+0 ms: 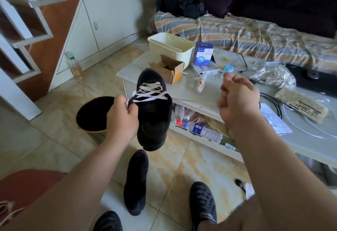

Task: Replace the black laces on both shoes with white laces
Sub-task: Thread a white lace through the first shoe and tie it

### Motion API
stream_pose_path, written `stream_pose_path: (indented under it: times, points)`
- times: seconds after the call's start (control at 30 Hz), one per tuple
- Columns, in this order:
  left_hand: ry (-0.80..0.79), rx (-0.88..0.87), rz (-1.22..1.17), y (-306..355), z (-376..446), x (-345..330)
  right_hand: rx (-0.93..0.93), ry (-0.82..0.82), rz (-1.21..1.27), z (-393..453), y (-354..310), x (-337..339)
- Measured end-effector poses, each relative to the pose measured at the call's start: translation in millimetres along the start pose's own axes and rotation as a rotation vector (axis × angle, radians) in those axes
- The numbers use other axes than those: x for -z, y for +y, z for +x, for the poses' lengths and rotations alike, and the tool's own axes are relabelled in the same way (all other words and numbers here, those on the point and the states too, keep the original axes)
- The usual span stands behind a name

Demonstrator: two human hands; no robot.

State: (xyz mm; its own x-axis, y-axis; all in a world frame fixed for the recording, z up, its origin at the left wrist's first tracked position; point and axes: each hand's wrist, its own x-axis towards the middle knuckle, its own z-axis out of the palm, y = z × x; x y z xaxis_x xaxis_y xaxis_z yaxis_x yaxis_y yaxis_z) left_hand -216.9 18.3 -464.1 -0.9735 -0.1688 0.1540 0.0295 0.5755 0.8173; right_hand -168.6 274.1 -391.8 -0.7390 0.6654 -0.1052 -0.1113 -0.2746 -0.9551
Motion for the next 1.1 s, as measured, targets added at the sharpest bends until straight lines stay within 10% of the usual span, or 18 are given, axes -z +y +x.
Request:
stream_pose_path:
  times: [0.1,0.27,0.47,0.8,1.1]
  points:
    - [0.009,-0.053,-0.018,3.0,-2.2,2.2,0.276,-0.108,-0.632,-5.9,10.5,-4.6]
    - [-0.039,-0.122,-0.098,12.6,-13.9,-6.7,0.23,-0.553,-1.261,-33.8,41.2,-22.1]
    - [-0.159,-0.225,-0.101,16.2,-14.4,0.5,0.234,-0.433,-1.177,-25.6,43.6,-19.6]
    - [-0.222,0.416,-1.112,29.0,7.7,0.1,0.276,-0.397,-1.182,-19.0,48.5,-6.1]
    - [-0.521,0.308,-0.39,36.8,-5.9,-14.6,0.354,-0.344,-1.052,-34.2,57.3,-9.3]
